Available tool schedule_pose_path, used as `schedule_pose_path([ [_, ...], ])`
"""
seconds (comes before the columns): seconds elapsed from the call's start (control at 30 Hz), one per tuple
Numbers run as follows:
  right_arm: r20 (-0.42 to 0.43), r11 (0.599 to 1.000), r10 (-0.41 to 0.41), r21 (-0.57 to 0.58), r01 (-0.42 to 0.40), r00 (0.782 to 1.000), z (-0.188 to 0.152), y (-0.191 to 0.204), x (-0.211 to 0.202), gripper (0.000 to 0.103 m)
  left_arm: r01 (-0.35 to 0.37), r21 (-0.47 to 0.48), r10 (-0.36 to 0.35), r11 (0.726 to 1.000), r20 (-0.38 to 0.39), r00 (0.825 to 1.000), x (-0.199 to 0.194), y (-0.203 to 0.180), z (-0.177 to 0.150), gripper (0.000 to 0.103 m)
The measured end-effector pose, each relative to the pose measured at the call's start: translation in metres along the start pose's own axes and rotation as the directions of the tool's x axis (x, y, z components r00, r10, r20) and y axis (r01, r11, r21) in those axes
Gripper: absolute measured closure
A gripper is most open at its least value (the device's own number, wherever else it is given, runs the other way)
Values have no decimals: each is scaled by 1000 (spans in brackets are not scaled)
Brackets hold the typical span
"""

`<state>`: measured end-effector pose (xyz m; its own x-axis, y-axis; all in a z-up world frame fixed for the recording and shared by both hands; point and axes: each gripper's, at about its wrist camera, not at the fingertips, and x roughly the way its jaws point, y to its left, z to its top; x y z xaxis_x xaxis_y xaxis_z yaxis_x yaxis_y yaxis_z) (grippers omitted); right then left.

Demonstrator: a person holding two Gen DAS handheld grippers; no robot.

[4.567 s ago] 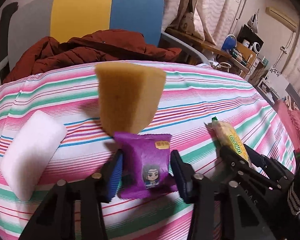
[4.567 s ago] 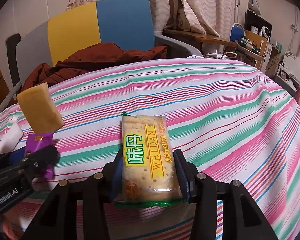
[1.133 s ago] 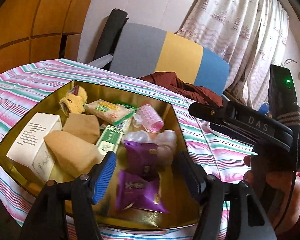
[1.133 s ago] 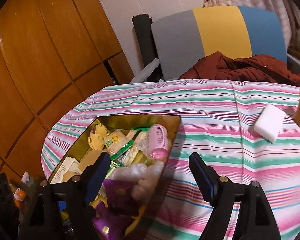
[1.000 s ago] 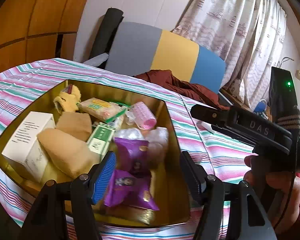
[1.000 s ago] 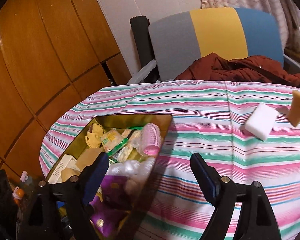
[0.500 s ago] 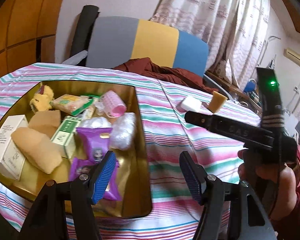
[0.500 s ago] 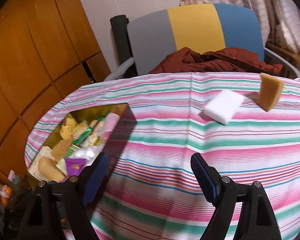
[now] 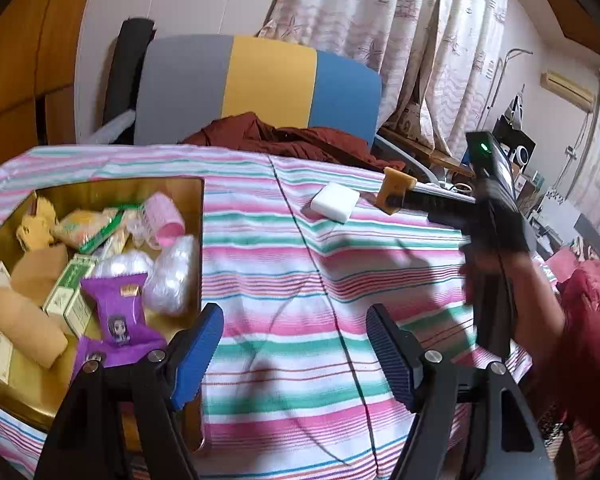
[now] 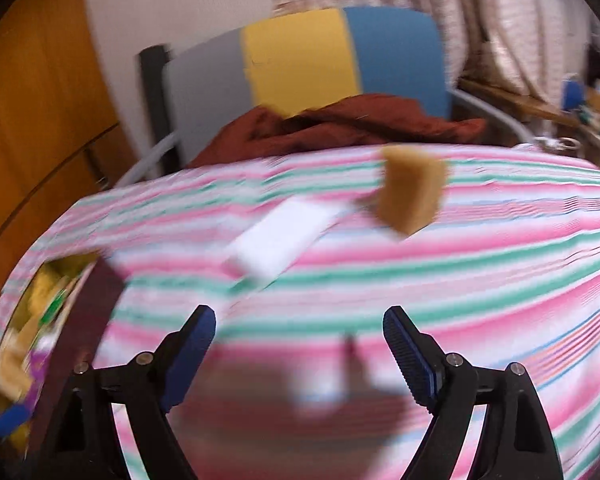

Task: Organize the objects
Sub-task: 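Move both tools back toward the yellow sponge and white block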

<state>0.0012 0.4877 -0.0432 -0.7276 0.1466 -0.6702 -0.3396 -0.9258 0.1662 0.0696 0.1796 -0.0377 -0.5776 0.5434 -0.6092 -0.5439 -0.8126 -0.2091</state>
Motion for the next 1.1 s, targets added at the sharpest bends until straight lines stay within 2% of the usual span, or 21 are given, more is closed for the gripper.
schedule_pose_path([
  [0.13, 25, 989, -120, 87, 118, 992, 51, -37, 25, 14, 8, 17, -7, 1000, -41, 999, 7, -10, -1, 28],
  [0.23, 11, 976, -170, 138, 167, 985, 77, -58, 45, 14, 6, 28, -4, 1000, -57, 998, 8, -13, -3, 28],
  [0.3, 1, 972, -193, 135, 191, 981, 83, -65, 52, 14, 8, 32, -6, 999, -65, 998, 9, -16, -3, 28],
  [0.47, -58, 974, -213, 63, 217, 975, 70, -77, 62, 14, 16, 40, -13, 999, -77, 997, 13, -21, -3, 28],
  [0.63, -58, 968, -242, 50, 245, 968, 31, -96, 37, 14, 38, 41, -34, 998, -96, 995, 22, -28, -4, 28],
  [0.77, -15, 974, -213, 76, 213, 977, 11, -107, 6, 14, 60, 53, -54, 997, -113, 992, 27, -38, -5, 28],
  [0.9, 55, 990, -123, 80, 119, 991, 9, -110, -14, 0, 68, 63, -60, 996, -117, 991, 27, -42, -6, 28],
  [0.97, 70, 997, -77, 32, 74, 995, 16, -107, -14, 0, 65, 55, -58, 996, -127, 990, 28, -41, -7, 28],
  [1.1, 42, 998, -47, -36, 48, 998, 35, -104, 4, 0, 60, 33, -55, 998, -138, 989, 31, -38, -6, 28],
])
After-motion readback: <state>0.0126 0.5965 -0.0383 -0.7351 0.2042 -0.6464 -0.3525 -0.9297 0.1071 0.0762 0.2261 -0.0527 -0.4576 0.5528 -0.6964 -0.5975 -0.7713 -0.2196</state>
